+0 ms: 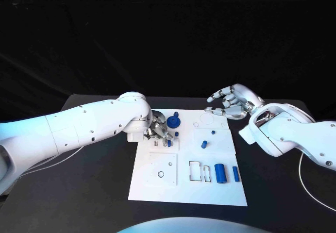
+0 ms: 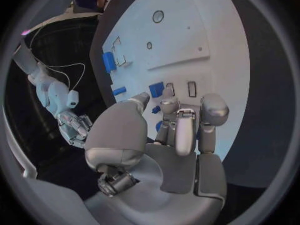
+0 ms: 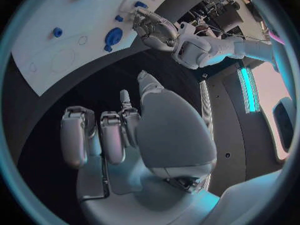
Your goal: Assemble the parts on the task board
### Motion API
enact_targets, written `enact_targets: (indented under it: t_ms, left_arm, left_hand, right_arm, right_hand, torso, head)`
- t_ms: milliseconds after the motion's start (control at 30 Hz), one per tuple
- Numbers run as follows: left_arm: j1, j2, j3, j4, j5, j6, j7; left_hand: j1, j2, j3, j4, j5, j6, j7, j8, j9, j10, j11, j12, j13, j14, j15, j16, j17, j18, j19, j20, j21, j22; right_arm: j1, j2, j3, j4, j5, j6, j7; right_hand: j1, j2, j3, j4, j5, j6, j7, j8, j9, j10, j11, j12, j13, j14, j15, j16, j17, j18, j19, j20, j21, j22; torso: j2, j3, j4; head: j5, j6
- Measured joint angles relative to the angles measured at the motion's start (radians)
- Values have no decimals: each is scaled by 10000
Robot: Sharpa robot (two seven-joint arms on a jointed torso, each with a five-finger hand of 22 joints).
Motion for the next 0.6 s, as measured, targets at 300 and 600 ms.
enact_targets:
  t_ms: [300,600]
  left_arm:
    - [0,30,-6,-24,68,99,-13]
    - [3,36,-4,-35,224,103,5]
  left_hand:
    - [308,94,159,-12,0,-71,1,0,48,-73,0,0,-44,0,0,0,0,0,-38,38,0,22]
    - [1434,228,1242,-123,-2,-167,-18,0,190,-199,-55,-67,-149,0,0,0,-1,0,-131,16,78,71]
  right_arm:
    - [-1,23,-1,-25,2,6,-7]
    - [-1,52,-1,-65,3,11,-15]
  right_hand:
    - [0,0,0,0,0,0,0,0,8,0,0,0,-1,0,0,0,8,0,0,0,0,-1]
    - [1,-1,0,0,0,0,0,0,7,0,0,1,-2,0,0,0,7,0,0,0,0,-3]
  torso:
    - [0,-4,0]
    - [2,-5,1]
  head:
    - [-1,-3]
    - [-5,-18]
